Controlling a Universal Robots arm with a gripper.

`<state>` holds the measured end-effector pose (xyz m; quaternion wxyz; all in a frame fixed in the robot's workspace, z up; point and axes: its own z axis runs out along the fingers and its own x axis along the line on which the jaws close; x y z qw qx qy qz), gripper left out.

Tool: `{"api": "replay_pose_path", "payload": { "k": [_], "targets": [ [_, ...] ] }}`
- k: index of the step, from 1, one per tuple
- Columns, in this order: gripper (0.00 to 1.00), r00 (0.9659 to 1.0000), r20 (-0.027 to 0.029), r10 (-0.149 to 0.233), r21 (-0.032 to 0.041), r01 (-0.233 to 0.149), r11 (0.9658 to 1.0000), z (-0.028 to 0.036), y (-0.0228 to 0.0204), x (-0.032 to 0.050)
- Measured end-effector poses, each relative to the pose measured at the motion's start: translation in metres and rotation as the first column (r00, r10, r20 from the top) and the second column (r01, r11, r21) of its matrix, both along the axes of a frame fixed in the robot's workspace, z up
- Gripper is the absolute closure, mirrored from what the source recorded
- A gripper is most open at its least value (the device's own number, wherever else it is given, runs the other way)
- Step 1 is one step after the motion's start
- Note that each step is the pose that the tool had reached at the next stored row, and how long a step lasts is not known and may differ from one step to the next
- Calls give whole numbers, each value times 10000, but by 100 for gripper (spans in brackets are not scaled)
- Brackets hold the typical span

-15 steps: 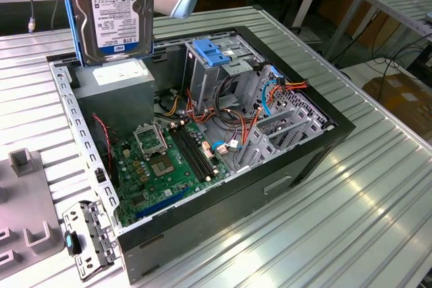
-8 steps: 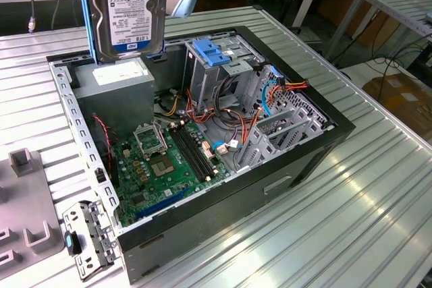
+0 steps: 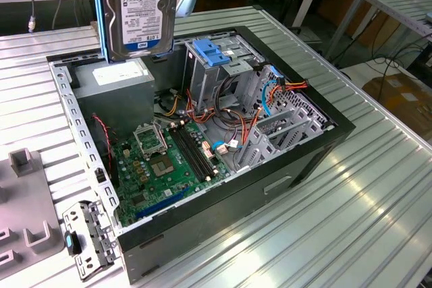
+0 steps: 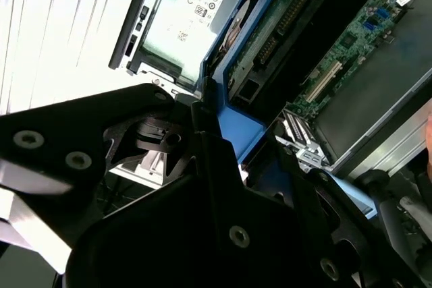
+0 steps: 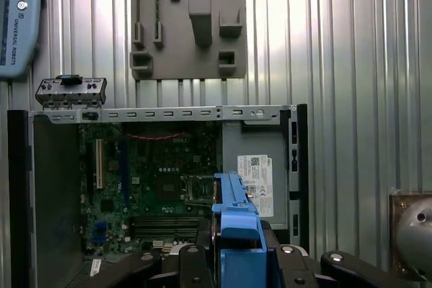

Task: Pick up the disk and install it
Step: 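Pick up the disk, then insert the disk into the insertion slot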

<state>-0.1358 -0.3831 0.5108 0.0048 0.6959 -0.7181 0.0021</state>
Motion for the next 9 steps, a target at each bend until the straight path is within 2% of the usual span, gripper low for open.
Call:
{"api": "replay_pose_path", "payload": {
  "k": [9],
  "targets": [
    [63,10000,1,0,0,0,10000,0,-1,10]
  ]
}}
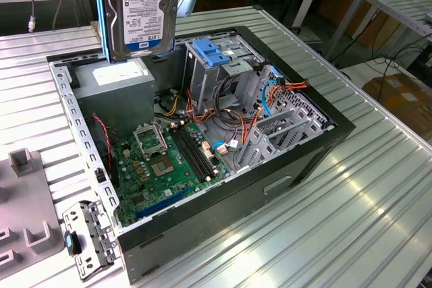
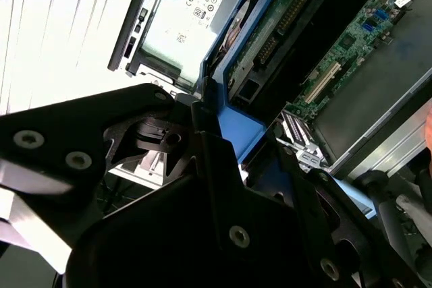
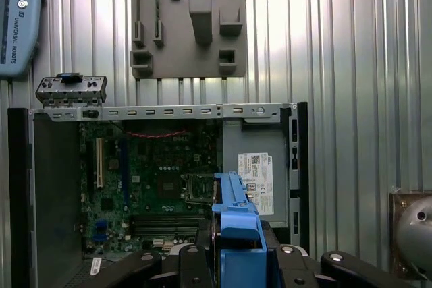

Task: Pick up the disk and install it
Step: 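Insert the disk into the insertion slot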

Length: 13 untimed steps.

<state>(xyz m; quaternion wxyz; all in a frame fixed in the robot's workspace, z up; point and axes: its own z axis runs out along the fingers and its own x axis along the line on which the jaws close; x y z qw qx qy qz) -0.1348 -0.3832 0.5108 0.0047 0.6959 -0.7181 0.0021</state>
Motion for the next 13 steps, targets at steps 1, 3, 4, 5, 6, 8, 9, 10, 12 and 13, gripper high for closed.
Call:
{"api": "replay_pose_path", "payload": {
  "k": [1,3,4,5,6,8,9,10,12,13],
  "targets": [
    [63,10000,0,0,0,0,10000,0,0,0],
    [63,10000,-1,0,0,0,10000,0,0,0],
    [63,10000,0,0,0,0,10000,0,0,1],
    [63,10000,-1,0,0,0,10000,0,0,1],
    [63,10000,0,0,0,0,10000,0,0,1],
    [63,10000,-1,0,0,0,10000,0,-80,2],
    [63,10000,0,0,0,0,10000,0,-180,4],
    [63,10000,0,0,0,0,10000,0,-196,5],
    [63,10000,-1,0,0,0,10000,0,-212,5],
    [63,10000,-1,0,0,0,10000,0,-222,4]
  ]
}}
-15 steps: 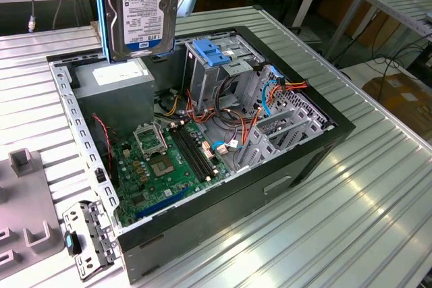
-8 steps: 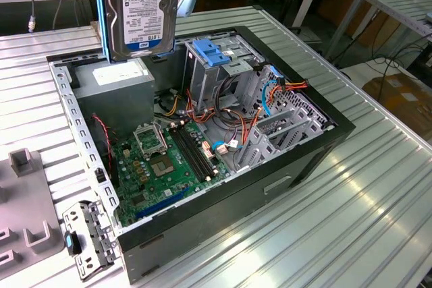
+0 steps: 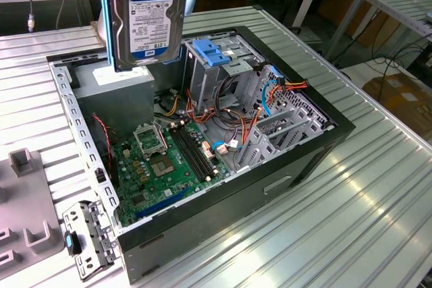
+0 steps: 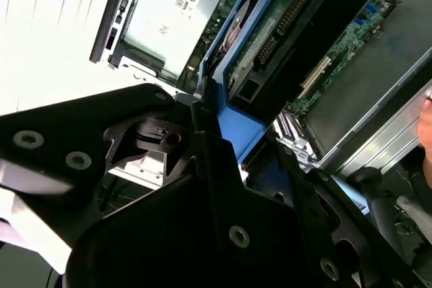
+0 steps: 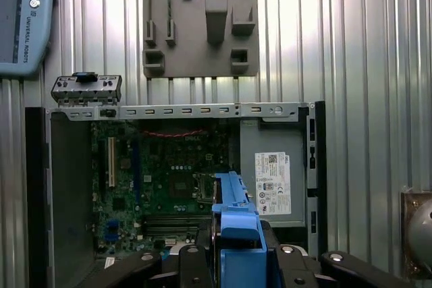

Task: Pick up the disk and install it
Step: 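Insert the disk into the insertion slot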

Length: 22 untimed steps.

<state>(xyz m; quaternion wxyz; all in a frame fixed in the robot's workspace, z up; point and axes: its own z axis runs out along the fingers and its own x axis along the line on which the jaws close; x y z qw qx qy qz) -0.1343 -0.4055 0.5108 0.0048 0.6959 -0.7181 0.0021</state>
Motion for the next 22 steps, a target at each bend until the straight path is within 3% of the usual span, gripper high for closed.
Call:
{"api": "replay_pose_path", "payload": {
  "k": [4,22],
  "targets": [
    [63,10000,1,0,1,0,10000,0,-48,1],
    [63,10000,1,0,-19,0,10000,0,-174,7]
  ]
}}
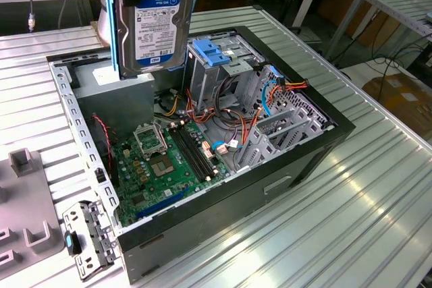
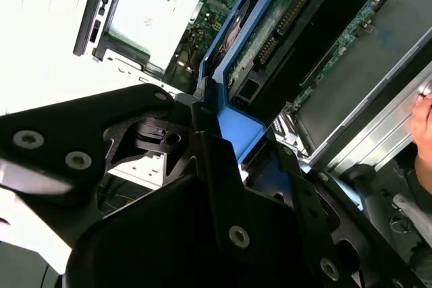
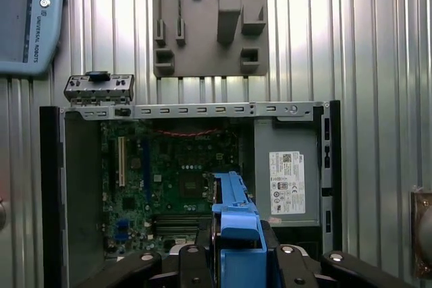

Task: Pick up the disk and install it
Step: 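Insert the disk into the insertion slot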

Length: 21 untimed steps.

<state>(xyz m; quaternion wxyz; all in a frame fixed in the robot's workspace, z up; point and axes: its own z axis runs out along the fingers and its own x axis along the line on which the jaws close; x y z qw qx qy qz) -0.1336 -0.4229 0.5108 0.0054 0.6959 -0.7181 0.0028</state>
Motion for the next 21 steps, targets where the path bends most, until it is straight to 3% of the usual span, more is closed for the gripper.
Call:
{"api": "replay_pose_path", "payload": {
  "k": [5,15,17,21],
  "targets": [
    [63,10000,0,0,-1,0,10000,0,-78,6],
    [63,10000,0,0,0,0,10000,0,-160,8],
    [63,10000,-1,0,-1,0,10000,0,-243,8],
    [63,10000,-1,0,-3,0,10000,0,-354,8]
  ]
}}
